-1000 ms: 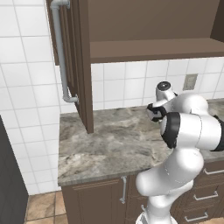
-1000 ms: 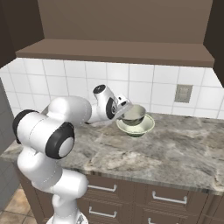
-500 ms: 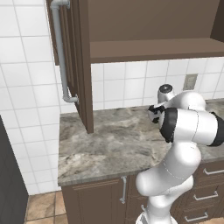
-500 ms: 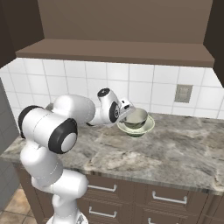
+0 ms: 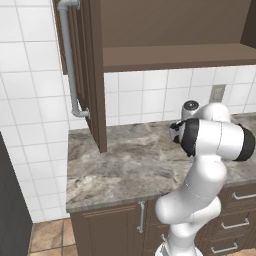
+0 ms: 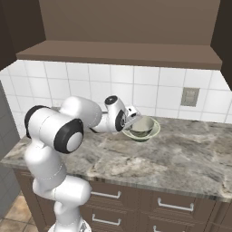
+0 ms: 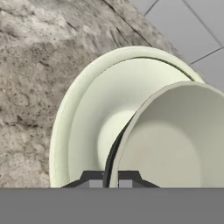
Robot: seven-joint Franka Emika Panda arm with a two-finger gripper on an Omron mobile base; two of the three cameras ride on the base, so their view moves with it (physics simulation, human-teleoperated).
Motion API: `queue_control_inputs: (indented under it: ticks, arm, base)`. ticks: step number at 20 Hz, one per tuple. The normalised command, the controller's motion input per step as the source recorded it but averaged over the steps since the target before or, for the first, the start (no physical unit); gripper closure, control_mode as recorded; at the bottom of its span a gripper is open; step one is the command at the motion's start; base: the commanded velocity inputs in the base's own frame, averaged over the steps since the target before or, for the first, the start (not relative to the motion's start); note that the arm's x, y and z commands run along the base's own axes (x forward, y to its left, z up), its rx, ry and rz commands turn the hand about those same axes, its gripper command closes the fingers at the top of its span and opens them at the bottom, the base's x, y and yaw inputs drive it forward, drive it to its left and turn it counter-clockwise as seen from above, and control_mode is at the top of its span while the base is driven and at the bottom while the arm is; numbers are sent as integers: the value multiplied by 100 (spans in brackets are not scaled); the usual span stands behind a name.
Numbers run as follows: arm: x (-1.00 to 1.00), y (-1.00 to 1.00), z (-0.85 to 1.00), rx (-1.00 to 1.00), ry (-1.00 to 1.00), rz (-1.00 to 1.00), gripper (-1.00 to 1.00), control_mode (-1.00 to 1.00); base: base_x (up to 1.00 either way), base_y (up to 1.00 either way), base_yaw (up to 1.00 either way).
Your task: Pick up the bowls on the counter and stack them on top of one another in the open cabinet. Place the smaller bowl on top of the larger bowl.
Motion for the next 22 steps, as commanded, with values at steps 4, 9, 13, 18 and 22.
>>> queue_control_inputs:
  ticks: [4,9,13,18,22]
  arm:
    - [11,-14,-11,4,0,0,100,-100]
    - [15,-11,-12,3,-1,0,100,-100]
    - [10,-2,-16,1,-5,0,100,-100]
    - [0,-1,-5,0,-5,0,-100,-100]
    - [-2,-4,4,0,-1,0,-100,-100]
  base:
    - [0,0,0]
    - [0,0,0]
    - [0,0,0]
    - [0,0,0]
    - [0,0,0]
